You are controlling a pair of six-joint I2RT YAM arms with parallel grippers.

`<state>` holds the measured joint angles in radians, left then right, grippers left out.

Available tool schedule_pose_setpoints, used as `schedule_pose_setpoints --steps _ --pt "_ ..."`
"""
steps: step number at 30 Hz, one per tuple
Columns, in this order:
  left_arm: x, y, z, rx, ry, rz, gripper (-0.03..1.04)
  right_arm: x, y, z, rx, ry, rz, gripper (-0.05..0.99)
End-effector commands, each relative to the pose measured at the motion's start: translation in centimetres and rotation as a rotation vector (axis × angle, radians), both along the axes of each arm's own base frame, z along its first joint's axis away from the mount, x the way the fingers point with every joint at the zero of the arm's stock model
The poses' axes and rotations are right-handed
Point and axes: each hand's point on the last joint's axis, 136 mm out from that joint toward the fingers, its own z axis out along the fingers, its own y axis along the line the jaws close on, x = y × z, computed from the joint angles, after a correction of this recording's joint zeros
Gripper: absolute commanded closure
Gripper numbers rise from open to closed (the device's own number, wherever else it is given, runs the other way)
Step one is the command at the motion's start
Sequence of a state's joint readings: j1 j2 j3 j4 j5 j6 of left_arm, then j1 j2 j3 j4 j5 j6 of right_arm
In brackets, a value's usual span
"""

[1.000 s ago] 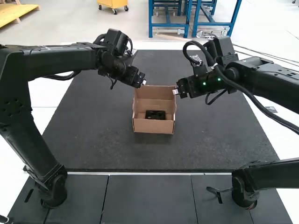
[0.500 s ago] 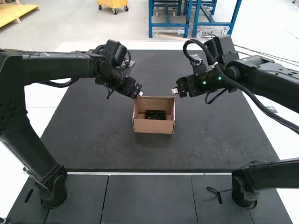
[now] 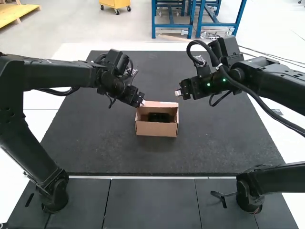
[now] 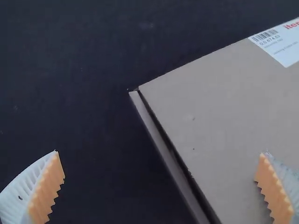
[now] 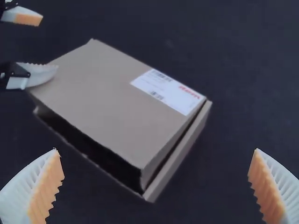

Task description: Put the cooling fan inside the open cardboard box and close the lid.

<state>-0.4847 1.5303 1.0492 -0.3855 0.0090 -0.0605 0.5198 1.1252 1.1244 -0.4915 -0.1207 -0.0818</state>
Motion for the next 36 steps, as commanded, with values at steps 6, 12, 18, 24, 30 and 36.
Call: schedule_pose_setpoints --steps 6,12,18,24,30,36 --pt "-0.7 -0.3 0.3 -0.018 -0.009 -0.014 0.05 0.1 0.4 2.1 0.05 -0.03 0.006 0.03" --pt "-1.2 -0.1 -1.0 -0.013 0.011 -0.012 0.05 0.3 0.3 2.6 0.055 -0.038 -0.001 0.03" --pt "-1.7 0.2 -2.2 -0.006 0.028 -0.009 0.05 0.3 0.3 2.7 0.063 -0.035 -0.008 0.03" --pt "-1.9 0.3 -3.7 -0.008 0.02 -0.013 0.05 0.3 0.3 3.0 0.064 -0.032 -0.012 0.03" --pt "-2.6 -0.2 -5.7 0.005 0.032 -0.037 0.05 0.1 0.2 3.2 0.059 -0.025 -0.014 0.03" --pt "-3.6 -0.6 -7.4 0.019 0.049 -0.057 0.05 0.1 0.1 3.6 0.06 -0.028 -0.015 0.03"
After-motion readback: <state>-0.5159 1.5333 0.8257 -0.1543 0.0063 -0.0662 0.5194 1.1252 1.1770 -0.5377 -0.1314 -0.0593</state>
